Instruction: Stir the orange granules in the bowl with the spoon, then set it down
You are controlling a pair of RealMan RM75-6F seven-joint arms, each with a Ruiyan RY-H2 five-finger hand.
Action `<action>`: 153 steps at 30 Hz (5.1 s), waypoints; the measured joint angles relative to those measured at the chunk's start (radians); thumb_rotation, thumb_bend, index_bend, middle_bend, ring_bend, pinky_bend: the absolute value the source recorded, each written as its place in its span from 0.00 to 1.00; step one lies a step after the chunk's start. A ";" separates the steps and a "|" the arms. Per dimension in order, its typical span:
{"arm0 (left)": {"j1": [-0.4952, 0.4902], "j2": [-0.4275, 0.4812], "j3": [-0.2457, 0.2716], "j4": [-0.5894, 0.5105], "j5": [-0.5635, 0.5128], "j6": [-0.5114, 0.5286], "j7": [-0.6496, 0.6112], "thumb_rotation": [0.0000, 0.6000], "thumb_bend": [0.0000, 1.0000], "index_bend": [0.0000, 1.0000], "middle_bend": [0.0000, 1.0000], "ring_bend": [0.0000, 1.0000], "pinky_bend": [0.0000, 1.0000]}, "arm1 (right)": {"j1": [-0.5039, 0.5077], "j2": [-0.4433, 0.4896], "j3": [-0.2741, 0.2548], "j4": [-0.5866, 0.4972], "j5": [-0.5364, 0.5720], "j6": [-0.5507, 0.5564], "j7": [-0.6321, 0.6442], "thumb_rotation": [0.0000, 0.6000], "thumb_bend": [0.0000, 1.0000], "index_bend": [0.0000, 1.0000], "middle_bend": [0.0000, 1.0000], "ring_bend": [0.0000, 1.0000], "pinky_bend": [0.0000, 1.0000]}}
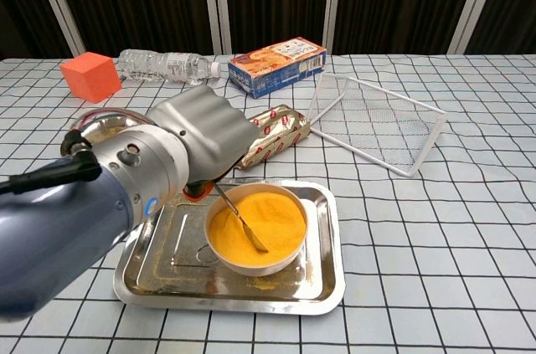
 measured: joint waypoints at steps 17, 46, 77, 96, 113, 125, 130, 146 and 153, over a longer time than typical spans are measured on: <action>-0.017 0.035 0.001 -0.048 -0.009 0.033 -0.037 1.00 1.00 0.84 0.99 0.98 1.00 | 0.000 0.001 -0.001 -0.003 0.002 -0.001 0.000 1.00 0.36 0.00 0.00 0.00 0.00; -0.039 0.036 0.050 -0.069 -0.107 0.079 -0.024 1.00 1.00 0.84 0.99 0.98 1.00 | 0.002 0.010 -0.002 -0.017 0.012 -0.017 0.017 1.00 0.36 0.00 0.00 0.00 0.00; -0.058 0.073 -0.020 -0.069 -0.085 0.081 -0.113 1.00 1.00 0.84 0.99 0.98 1.00 | 0.002 0.008 -0.006 -0.023 0.008 -0.016 0.014 1.00 0.36 0.00 0.00 0.00 0.00; -0.106 0.002 -0.017 0.057 -0.100 0.073 -0.072 1.00 1.00 0.84 0.99 0.98 1.00 | 0.003 0.012 -0.007 -0.025 0.013 -0.025 0.024 1.00 0.36 0.00 0.00 0.00 0.00; -0.085 0.044 0.036 -0.067 -0.137 0.081 -0.054 1.00 1.00 0.84 1.00 0.98 1.00 | 0.003 0.009 -0.004 -0.033 0.024 -0.025 0.013 1.00 0.36 0.00 0.00 0.00 0.00; -0.083 0.058 -0.002 -0.028 -0.051 0.090 -0.137 1.00 1.00 0.84 1.00 0.98 1.00 | 0.003 0.013 -0.004 -0.033 0.025 -0.028 0.023 1.00 0.36 0.00 0.00 0.00 0.00; -0.092 0.030 -0.006 0.027 -0.064 0.083 -0.124 1.00 1.00 0.84 1.00 0.98 1.00 | 0.004 0.016 -0.004 -0.034 0.025 -0.033 0.031 1.00 0.36 0.00 0.00 0.00 0.00; -0.091 -0.007 0.023 0.074 -0.062 0.079 -0.094 1.00 1.00 0.84 1.00 0.98 1.00 | 0.005 0.020 -0.006 -0.038 0.027 -0.038 0.038 1.00 0.36 0.00 0.00 0.00 0.00; -0.081 0.020 0.038 0.030 -0.066 0.086 -0.077 1.00 1.00 0.84 1.00 0.98 1.00 | 0.004 0.020 -0.006 -0.041 0.029 -0.037 0.037 1.00 0.36 0.00 0.00 0.00 0.00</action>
